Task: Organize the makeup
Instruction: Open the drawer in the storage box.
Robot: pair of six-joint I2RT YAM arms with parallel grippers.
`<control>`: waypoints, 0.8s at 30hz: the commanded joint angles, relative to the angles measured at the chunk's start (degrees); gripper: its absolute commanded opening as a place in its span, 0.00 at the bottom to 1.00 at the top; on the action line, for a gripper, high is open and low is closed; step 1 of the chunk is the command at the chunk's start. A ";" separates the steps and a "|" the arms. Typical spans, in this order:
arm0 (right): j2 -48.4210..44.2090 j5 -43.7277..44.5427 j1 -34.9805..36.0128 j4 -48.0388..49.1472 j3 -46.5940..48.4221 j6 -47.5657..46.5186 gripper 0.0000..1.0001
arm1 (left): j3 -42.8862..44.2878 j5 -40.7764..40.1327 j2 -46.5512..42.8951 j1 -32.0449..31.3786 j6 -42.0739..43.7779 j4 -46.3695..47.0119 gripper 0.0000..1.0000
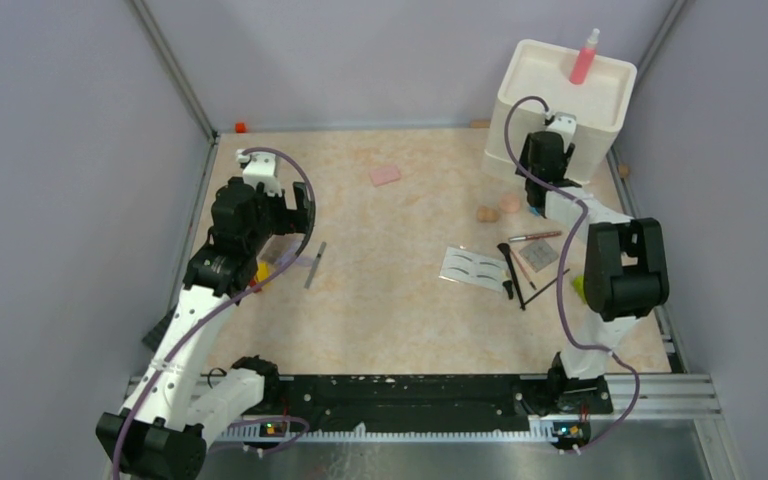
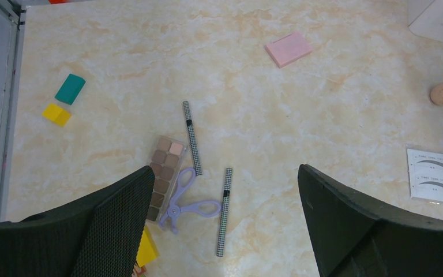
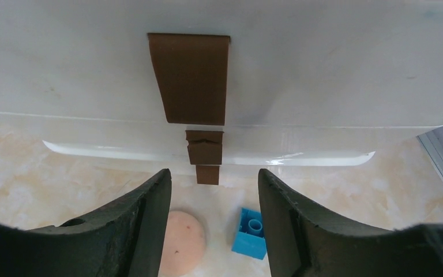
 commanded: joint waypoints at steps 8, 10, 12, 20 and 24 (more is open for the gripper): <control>2.61 -1.27 -1.94 5.12 3.28 -1.55 0.47 | -0.01 0.77 -0.22 0.34 0.19 2.67 0.99; 3.06 -1.31 -2.05 4.95 3.73 -1.84 0.46 | -0.04 0.69 -0.30 0.33 0.21 2.63 0.99; 3.39 -1.45 -2.22 5.17 3.92 -1.93 0.46 | -0.04 0.62 -0.26 0.32 0.31 2.67 0.99; 3.84 -2.73 -2.92 6.17 4.74 -1.26 0.47 | -0.05 0.79 -0.04 0.34 0.37 2.67 0.99; 3.99 -3.29 -2.92 5.98 5.47 -1.13 0.44 | -0.04 0.83 0.00 0.34 0.33 2.68 0.99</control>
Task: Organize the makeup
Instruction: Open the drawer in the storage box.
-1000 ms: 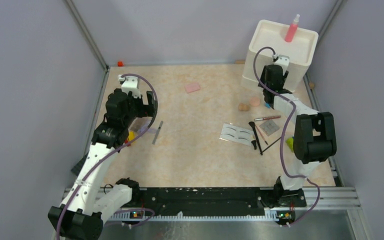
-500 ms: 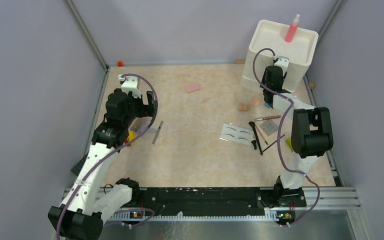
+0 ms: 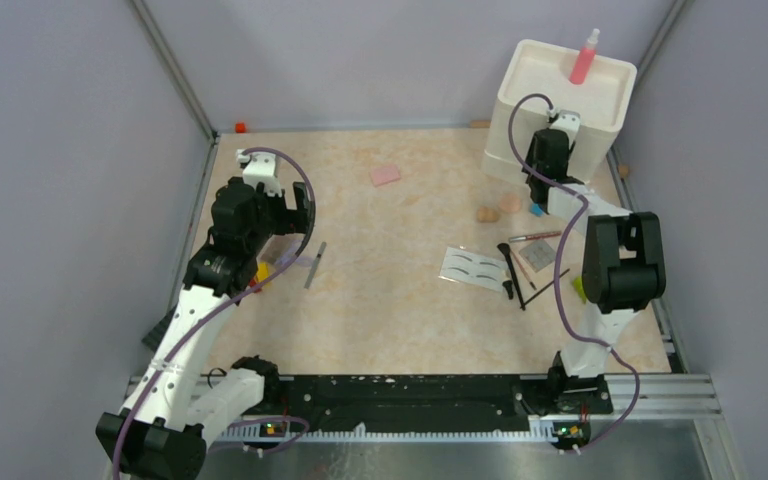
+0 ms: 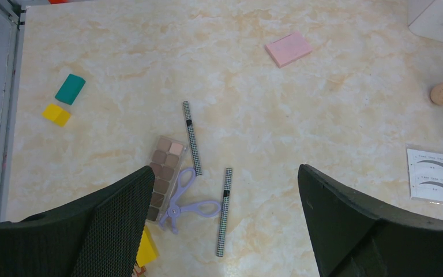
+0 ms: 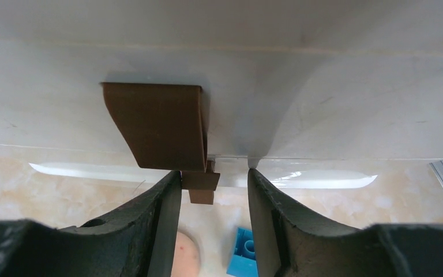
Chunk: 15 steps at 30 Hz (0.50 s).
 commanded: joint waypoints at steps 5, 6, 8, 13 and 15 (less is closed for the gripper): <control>1.38 -1.46 -0.58 2.34 4.62 0.33 0.28 | -0.11 0.76 -0.08 0.34 0.36 2.67 0.99; 1.34 -1.56 -0.58 2.34 4.54 0.43 0.22 | -0.01 0.74 -0.08 0.32 0.32 2.66 0.99; 1.09 -1.58 -0.65 2.40 4.23 0.61 0.12 | -0.05 0.71 -0.08 0.34 0.30 2.67 0.99; -0.67 -2.40 -0.67 1.42 2.46 2.74 0.00 | -0.05 0.74 -0.22 0.34 0.38 2.67 0.99; -2.00 -3.21 -0.65 1.99 0.44 3.94 0.00 | -0.05 0.70 -0.26 0.34 0.38 2.67 0.99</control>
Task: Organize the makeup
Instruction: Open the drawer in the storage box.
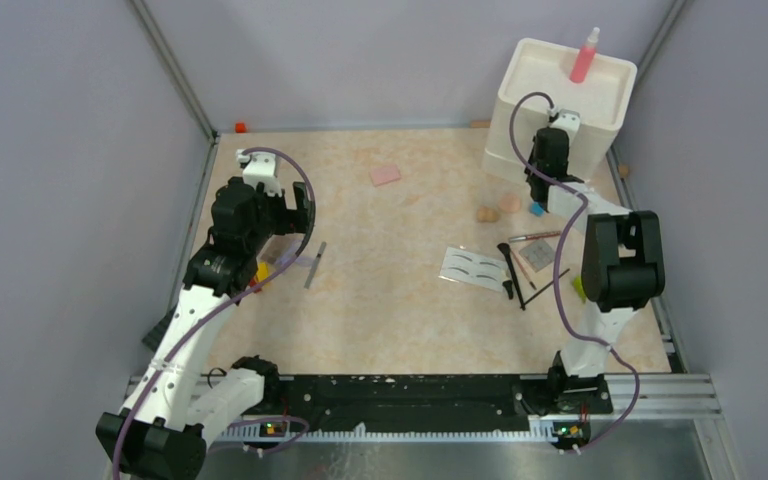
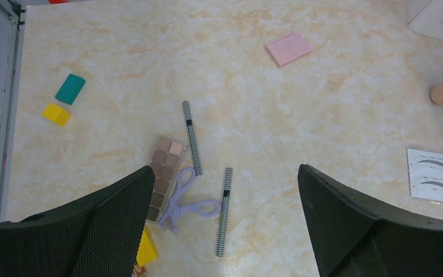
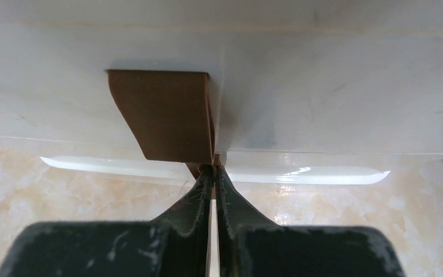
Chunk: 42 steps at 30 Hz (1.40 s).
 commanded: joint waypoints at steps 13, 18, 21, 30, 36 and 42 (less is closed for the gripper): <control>-10.40 -4.05 0.59 4.16 -12.55 5.20 0.00 | -0.05 0.84 -0.29 0.34 0.31 2.67 0.99; -13.39 -3.28 1.92 2.98 -15.18 6.31 0.00 | -0.05 0.97 -0.19 0.34 0.37 2.67 0.99; -14.80 -3.31 2.75 1.77 -16.19 7.47 0.00 | -0.06 0.85 -0.25 0.34 0.37 2.67 0.99; -19.85 -2.18 5.73 -2.30 -20.08 10.90 0.00 | -0.05 0.88 -0.35 0.34 0.33 2.67 0.99; -23.90 -1.47 6.32 -5.49 -22.46 13.37 0.00 | -0.05 1.31 -0.26 0.34 0.30 2.67 0.99; -26.11 -3.05 6.72 -7.98 -23.71 14.87 0.00 | -0.05 1.31 -0.41 0.34 0.36 2.67 0.99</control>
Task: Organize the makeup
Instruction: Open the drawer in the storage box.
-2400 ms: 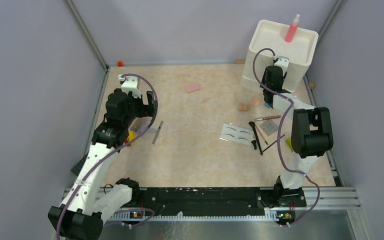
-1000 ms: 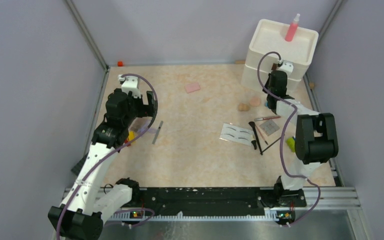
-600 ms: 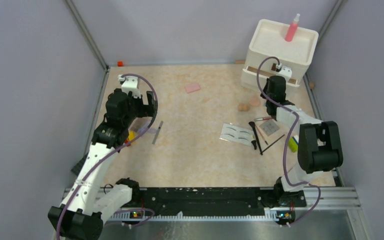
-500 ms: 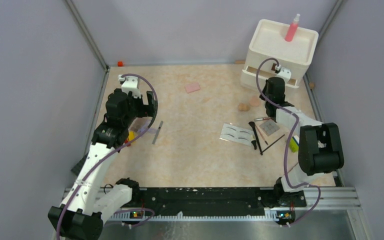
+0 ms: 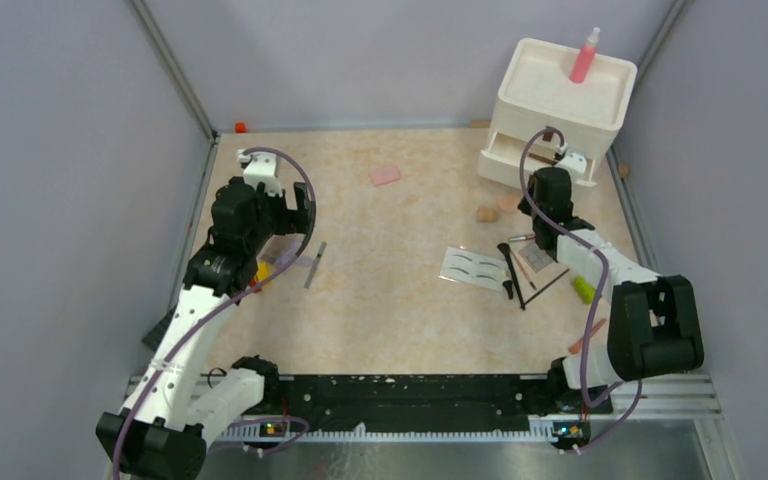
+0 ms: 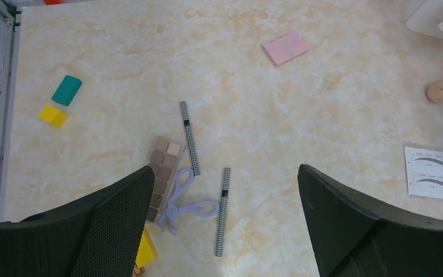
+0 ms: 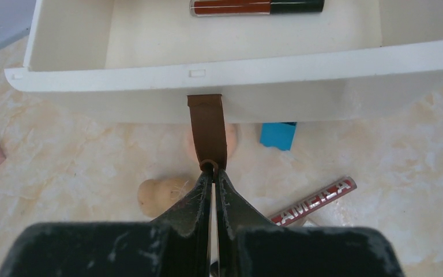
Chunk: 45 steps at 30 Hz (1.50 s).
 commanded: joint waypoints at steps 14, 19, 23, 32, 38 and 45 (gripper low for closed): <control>-7.09 -3.26 2.38 -7.70 -5.51 3.09 0.00 | -0.05 0.97 -0.54 0.34 0.16 2.71 0.99; -8.65 -2.98 2.35 -7.70 -5.38 2.58 0.00 | -0.05 1.01 -0.43 0.34 0.16 2.68 0.99; -9.26 -2.98 2.33 -10.07 -3.73 2.22 0.00 | -0.05 0.49 -0.58 0.34 0.19 2.67 0.99; -11.40 -0.43 2.41 -14.21 4.72 0.21 0.20 | -0.05 0.58 -0.42 0.34 0.22 2.67 0.99; -12.16 1.28 2.36 -16.32 9.85 -0.82 0.23 | -0.05 0.37 -0.61 0.34 0.17 2.66 0.99; -11.86 2.77 2.30 -17.48 11.19 -0.84 0.26 | -0.09 0.42 -0.71 0.34 0.21 2.67 0.99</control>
